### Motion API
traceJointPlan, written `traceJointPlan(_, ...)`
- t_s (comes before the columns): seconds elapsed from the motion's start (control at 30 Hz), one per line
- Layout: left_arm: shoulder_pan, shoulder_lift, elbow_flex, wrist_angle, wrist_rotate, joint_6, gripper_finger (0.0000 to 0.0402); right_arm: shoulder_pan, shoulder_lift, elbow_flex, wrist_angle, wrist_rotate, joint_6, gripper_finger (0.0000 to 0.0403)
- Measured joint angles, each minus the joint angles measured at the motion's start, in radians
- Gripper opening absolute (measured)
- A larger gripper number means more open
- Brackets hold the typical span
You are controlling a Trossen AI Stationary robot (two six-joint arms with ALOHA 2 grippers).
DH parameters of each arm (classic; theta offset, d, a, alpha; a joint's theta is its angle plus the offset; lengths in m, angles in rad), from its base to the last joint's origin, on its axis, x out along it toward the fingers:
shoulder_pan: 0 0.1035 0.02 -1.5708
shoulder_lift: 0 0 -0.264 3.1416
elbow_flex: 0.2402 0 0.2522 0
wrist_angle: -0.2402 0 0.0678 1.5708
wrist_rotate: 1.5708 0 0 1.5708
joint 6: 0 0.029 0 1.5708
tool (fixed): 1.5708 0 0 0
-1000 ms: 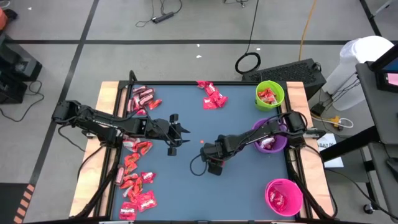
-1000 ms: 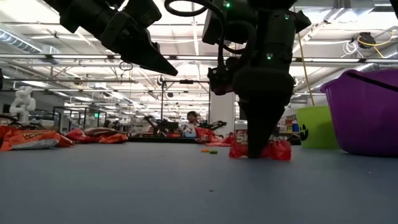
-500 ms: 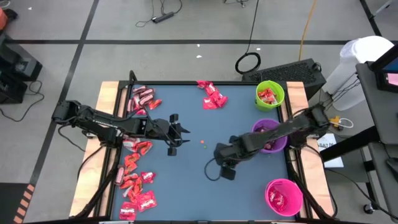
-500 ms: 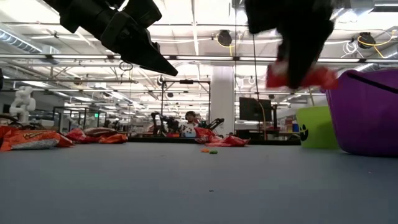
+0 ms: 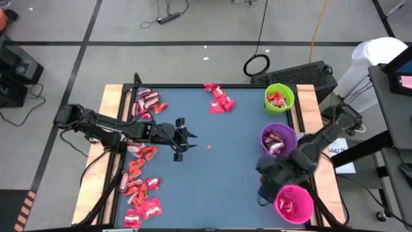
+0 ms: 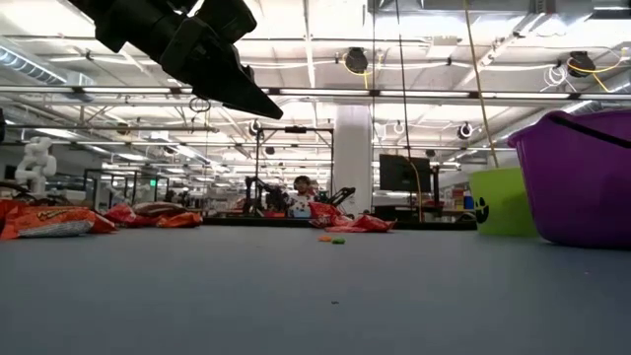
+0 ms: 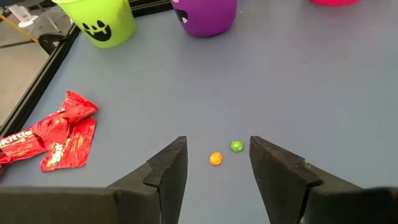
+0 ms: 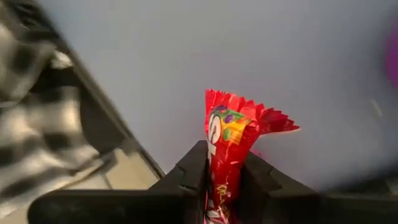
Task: Organize candy in baskets
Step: Put the red candy pack into the pink bucket, then put the orange chocolate bar into the green bucket
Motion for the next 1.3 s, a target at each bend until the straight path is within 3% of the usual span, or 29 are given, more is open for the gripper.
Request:
traceJointPlan(0.13, 0.0, 0.0, 0.0, 0.0, 0.0, 0.0, 0.018, 0.129, 0.004, -0.001, -0.133, 0.066, 0.187, 0.0052)
traceJointPlan(0.27, 0.0, 0.0, 0.0, 0.0, 0.0, 0.001, 0.018, 0.23, 0.02, -0.017, -0.127, -0.009, 0.341, 0.0053)
traceJointPlan(0.57, 0.0, 0.0, 0.0, 0.014, 0.0, 0.006, 0.018, 0.361, 0.038, -0.098, -0.101, -0.026, 0.562, 0.0064)
traceJointPlan(0.8, 0.0, 0.0, 0.0, 0.014, 0.0, 0.007, 0.018, 0.376, 0.038, -0.133, -0.016, -0.115, 0.641, 0.0125)
traceJointPlan(1.03, 0.0, 0.0, 0.0, 0.016, 0.0, 0.006, 0.018, 0.335, -0.002, -0.133, 0.007, -0.217, 0.602, 0.0177)
traceJointPlan(1.2, 0.0, 0.0, 0.0, 0.021, 0.0, 0.006, 0.018, 0.278, -0.087, -0.132, 0.033, -0.197, 0.591, 0.0191)
traceJointPlan(1.3, 0.0, 0.0, 0.0, 0.021, -0.008, 0.006, 0.018, 0.243, -0.138, -0.132, 0.028, -0.028, 0.556, 0.0192)
